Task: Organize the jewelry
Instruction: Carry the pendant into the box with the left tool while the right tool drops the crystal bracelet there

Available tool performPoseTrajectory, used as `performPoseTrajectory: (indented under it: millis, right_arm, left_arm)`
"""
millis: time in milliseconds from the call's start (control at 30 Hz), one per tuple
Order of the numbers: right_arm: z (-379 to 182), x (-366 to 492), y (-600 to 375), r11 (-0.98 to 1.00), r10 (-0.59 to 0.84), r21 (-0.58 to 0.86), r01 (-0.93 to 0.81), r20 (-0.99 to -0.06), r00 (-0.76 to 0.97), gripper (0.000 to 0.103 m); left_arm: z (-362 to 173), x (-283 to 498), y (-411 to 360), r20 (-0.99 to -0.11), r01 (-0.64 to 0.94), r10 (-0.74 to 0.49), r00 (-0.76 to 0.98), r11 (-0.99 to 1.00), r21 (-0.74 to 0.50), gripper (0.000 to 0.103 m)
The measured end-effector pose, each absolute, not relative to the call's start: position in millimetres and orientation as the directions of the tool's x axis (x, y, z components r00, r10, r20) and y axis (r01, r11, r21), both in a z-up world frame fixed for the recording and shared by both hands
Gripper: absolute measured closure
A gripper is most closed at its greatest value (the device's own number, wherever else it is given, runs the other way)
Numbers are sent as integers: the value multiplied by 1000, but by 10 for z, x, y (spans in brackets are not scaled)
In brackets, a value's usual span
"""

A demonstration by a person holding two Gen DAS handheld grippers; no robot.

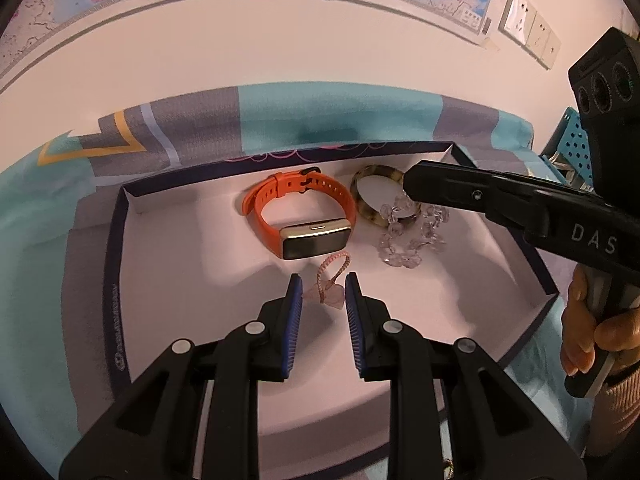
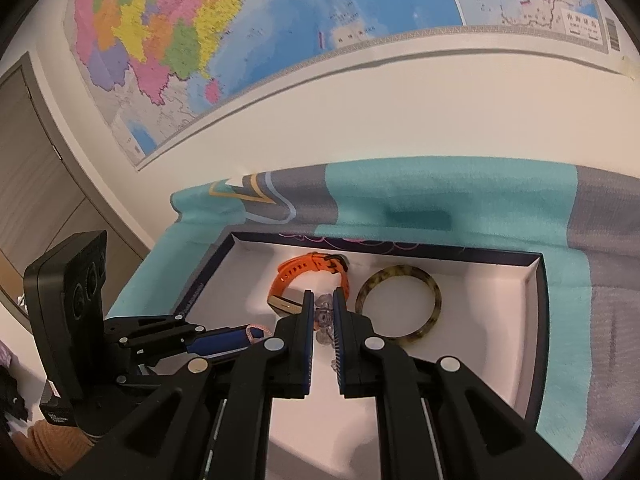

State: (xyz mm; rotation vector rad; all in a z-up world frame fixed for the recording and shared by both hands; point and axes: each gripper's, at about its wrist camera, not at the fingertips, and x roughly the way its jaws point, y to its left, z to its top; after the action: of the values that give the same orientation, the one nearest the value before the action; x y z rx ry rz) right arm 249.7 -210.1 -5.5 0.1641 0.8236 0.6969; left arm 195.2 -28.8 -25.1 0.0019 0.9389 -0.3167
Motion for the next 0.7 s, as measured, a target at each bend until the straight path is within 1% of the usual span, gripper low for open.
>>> performPoseTrajectory:
  millis: [333, 400, 467, 500, 533, 567, 667, 700]
  right_arm:
    - [-155, 2568, -2023, 776, 616, 393, -494, -640, 458, 95]
    - [-177, 2583, -2024, 780, 611, 394, -486, -647, 456, 91]
    - [-192, 2585, -2038, 783, 608, 393, -481, -645, 463, 90]
    - [-193, 2583, -2045, 785, 606, 392, -479, -645, 465, 89]
    - [-187, 2575, -2058, 787, 605, 393, -475, -644, 468, 89]
    - [-173, 2563, -2075, 787, 606, 396, -474, -639, 473, 88]
    - [-117, 2509, -2156, 783, 614, 404, -473, -623, 485, 82]
    - [-96, 2482, -2180, 781, 617, 405, -475, -618, 488, 81]
  left_arm:
    - [-310, 2059, -322, -805, 247, -245, 540, 961, -127, 80]
    - [-309, 2073, -321, -805, 244, -247, 539, 961, -131, 80]
    - [-304, 2084, -306, -803, 236, -246, 542, 962, -135, 80]
    - [-303, 2086, -302, -804, 234, -245, 542, 963, -135, 78]
    - [-300, 2084, -294, -803, 230, -242, 545, 964, -134, 70]
    - [-291, 2075, -288, -800, 226, -237, 551, 965, -130, 66]
    - [-246, 2024, -243, -791, 221, -232, 567, 967, -126, 61]
    - [-226, 2002, -220, -786, 218, -234, 572, 967, -129, 57]
